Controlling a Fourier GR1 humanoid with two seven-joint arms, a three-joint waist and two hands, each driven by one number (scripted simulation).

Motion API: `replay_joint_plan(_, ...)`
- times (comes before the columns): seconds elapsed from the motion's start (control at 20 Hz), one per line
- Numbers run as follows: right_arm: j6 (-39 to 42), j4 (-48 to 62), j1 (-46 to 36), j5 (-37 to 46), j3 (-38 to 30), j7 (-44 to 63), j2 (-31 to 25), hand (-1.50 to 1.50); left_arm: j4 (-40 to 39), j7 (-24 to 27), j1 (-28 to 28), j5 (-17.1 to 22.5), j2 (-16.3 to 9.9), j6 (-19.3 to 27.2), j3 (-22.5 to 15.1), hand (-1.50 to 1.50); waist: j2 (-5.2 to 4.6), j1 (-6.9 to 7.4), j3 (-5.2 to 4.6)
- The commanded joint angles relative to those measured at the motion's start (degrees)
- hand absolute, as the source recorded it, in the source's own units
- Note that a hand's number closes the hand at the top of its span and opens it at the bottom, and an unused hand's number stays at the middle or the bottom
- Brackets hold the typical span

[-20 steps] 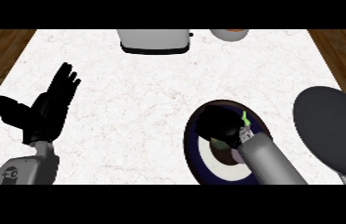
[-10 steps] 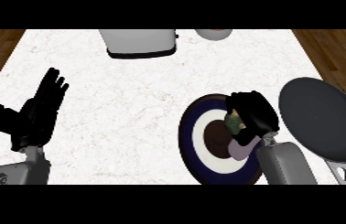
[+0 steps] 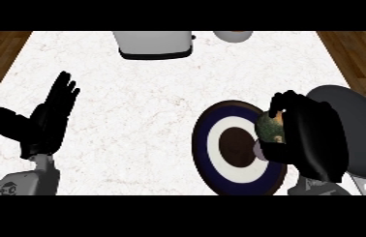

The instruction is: Pick the squash from the plate and place it in the pan

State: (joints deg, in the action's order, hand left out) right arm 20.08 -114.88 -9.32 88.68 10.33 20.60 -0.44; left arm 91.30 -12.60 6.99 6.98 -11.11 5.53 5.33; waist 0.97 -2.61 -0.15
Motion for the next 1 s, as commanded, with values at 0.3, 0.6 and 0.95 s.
replay_joint_plan(0.3, 9.21, -17.80, 0.59, -4.43, -10.43, 5.78, -1.26, 1.50, 3.94, -3.13, -0.46, 0.87, -0.10, -1.37, -0.21, 0.00, -0.84, 2.50, 0.17)
replay_joint_plan(0.6, 0.07, -9.21, 0.89, -17.15, -30.51, -3.79, -8.33, 1.50, 1.95, -3.03, 3.19, 0.33, -0.41, -0.98, 0.60, 0.00, -0.95, 2.23, 0.22)
replay_joint_plan(0.95, -9.69, 5.23, 1.79, -28.89, -45.20, -14.57, -14.46, 1.50, 2.91, -1.97, 0.55, 1.68, -0.93, -3.11, 1.73, 0.00, -0.97, 2.47, 0.21)
